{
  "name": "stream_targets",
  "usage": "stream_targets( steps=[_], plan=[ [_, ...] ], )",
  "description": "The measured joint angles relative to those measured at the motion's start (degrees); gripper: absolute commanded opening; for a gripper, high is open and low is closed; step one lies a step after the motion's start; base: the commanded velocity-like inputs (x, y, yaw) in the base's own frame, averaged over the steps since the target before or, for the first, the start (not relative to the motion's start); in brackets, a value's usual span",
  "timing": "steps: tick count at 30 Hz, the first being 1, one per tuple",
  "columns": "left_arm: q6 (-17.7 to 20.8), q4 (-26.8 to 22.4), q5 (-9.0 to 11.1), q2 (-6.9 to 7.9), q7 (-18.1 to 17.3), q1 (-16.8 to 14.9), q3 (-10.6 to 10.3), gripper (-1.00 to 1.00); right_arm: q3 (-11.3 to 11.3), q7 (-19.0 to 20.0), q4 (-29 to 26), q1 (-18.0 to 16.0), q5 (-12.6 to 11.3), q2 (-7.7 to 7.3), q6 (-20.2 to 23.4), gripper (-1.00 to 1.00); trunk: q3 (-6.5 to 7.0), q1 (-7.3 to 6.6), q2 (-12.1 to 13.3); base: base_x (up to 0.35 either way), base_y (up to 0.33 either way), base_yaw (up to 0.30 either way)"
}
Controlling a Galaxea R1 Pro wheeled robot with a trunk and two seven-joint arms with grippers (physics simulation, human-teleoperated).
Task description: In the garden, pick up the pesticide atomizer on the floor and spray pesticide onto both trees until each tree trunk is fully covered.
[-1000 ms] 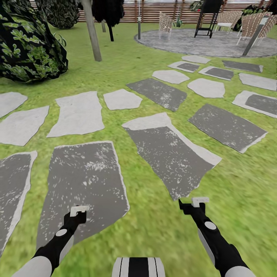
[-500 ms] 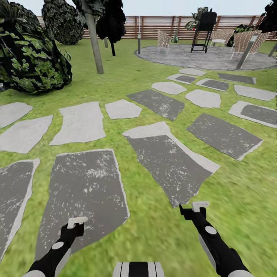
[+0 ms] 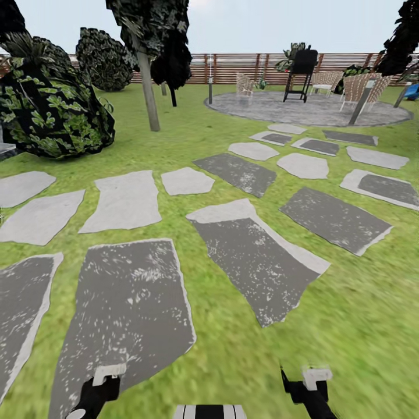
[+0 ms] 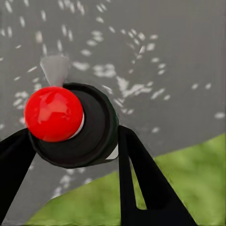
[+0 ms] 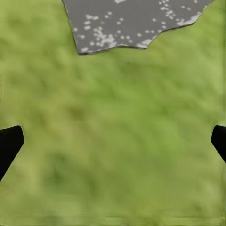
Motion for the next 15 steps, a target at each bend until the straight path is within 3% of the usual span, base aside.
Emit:
stream_targets(
  steps=[4,9,15],
  plan=[
    [-0.46,0.18,0.01,0.00,0.13,1.58,0.16,-1.00,0.05,-0.04,5.29,0.03,-0.06,0.08,-4.18,1.00,1.25,-0.10,0.05,0.000,0.000,0.000],
    [-1.84,0.20,-0.18,-0.08,0.42,2.63,0.02,-1.00,0.09,-0.03,6.22,0.04,-0.12,0.18,-4.84,1.00,2.53,-0.23,0.12,0.000,0.000,0.000],
    [-2.04,0.29,-0.20,-0.27,0.49,2.83,-0.16,-1.00,0.10,-0.01,6.36,0.04,-0.13,0.55,-4.81,1.00,3.62,-1.54,2.52,0.000,0.000,0.000]
  ],
)
